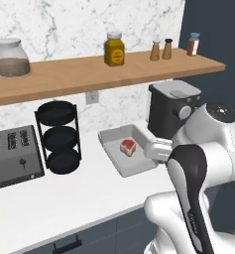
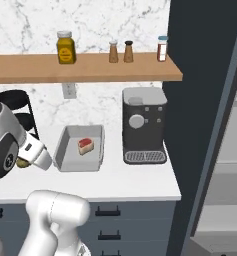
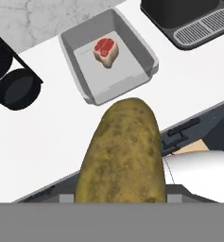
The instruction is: Place one potato and one steak in each tupperware on the nearby counter, to pack two identical lunches.
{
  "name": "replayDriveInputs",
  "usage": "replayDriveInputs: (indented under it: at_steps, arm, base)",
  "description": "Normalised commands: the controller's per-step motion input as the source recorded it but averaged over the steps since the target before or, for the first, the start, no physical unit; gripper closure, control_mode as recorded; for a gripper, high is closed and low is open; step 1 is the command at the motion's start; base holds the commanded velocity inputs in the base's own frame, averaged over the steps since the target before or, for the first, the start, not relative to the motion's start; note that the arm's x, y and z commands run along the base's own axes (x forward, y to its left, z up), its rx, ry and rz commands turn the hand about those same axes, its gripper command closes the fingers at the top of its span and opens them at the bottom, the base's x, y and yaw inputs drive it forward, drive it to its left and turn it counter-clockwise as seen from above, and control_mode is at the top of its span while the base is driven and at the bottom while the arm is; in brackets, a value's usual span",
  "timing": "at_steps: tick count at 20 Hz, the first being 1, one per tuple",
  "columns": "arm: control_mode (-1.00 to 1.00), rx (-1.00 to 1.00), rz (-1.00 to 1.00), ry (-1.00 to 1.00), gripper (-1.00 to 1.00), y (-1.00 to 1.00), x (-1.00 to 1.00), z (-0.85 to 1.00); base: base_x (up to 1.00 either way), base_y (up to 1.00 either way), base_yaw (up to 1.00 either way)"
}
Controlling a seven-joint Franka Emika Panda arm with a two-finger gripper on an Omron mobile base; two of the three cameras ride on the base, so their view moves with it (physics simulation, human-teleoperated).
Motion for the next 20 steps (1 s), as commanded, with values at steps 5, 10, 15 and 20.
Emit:
replayDriveInputs:
  at_steps: [5,10,15,20]
  arm:
    - [-1.0,0.0,-0.1,0.0,1.0,0.0,0.63,-0.31]
    - [-1.0,0.0,-0.31,0.0,1.0,0.0,0.74,-0.27]
    - [-1.0,0.02,-0.53,0.07,1.0,0.0,0.54,-0.35]
    - [-1.0,0.12,-0.32,0.21,1.0,-0.01,0.55,-0.4]
  base:
    - [0.0,0.0,0.0]
    - [0.0,0.0,0.0]
    - [0.0,0.0,0.0]
    - [0.0,0.0,0.0]
